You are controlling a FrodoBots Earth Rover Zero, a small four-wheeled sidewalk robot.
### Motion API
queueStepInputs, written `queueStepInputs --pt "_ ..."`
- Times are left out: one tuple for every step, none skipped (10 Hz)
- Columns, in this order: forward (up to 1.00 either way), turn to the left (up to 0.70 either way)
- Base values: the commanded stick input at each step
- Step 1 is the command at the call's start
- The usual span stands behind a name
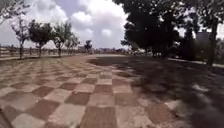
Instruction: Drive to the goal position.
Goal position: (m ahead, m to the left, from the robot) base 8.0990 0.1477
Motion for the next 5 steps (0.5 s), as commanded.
queueStepInputs --pt "0.7 -0.23" --pt "0.7 -0.06" --pt "0.7 0.0" --pt "0.7 0.0" --pt "0.7 0.0"
